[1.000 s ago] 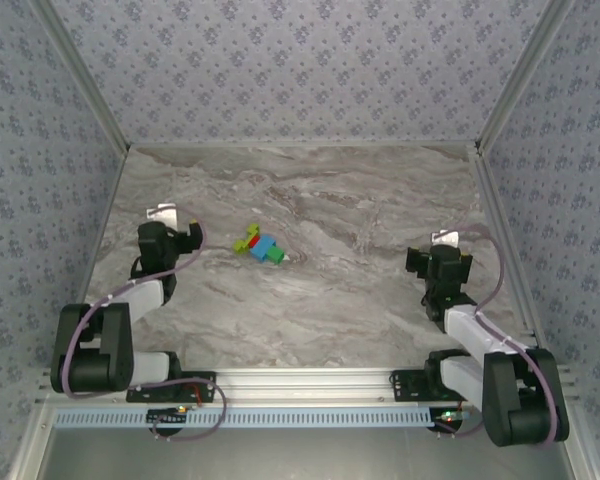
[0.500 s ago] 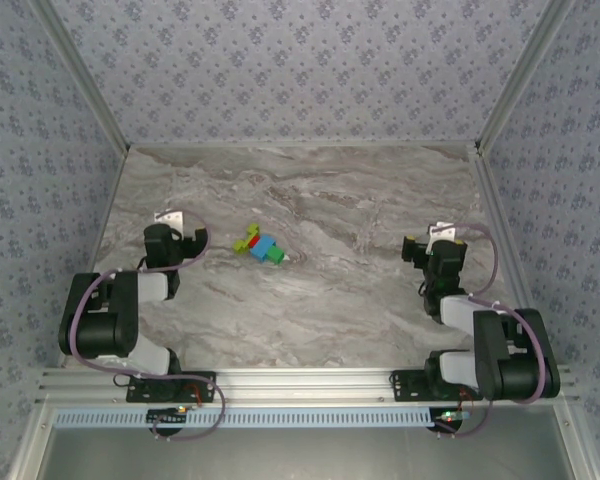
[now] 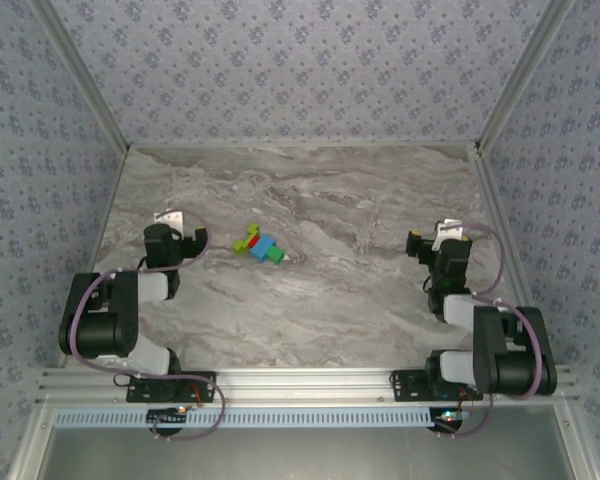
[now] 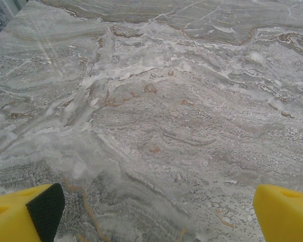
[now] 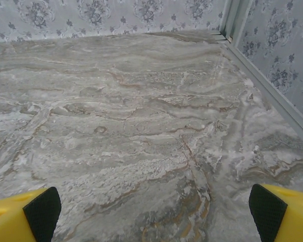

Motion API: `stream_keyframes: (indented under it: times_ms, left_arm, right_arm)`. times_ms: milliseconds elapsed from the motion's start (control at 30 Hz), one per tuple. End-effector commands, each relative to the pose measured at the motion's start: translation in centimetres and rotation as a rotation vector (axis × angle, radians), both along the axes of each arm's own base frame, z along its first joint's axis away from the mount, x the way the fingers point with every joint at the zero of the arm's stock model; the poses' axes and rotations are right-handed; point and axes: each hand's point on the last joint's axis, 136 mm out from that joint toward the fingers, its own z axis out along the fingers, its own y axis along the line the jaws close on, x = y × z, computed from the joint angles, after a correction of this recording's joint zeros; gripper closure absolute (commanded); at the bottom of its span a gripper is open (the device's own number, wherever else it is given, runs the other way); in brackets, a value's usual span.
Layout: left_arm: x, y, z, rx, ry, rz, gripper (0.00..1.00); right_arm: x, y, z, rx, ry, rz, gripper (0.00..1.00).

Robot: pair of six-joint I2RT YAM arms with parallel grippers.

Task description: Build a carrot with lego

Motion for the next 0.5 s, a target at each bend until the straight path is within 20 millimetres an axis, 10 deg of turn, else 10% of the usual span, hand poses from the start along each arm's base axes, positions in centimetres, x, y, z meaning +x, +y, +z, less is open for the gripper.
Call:
stream_keyframes:
  times_ms: [0, 467]
  left_arm:
    - [0.7, 0.3, 1.1, -0.008, -0.047, 0.014, 0.03]
    - [0.7, 0.3, 1.1, -0.008, -0.048, 0.012, 0.03]
  right_arm:
    - [2.2, 1.3, -0.4, -0.022, -0.009, 0.065, 0.0]
    - [3.2, 1.4, -1.4, -0.007, 0.06, 0.083, 0.0]
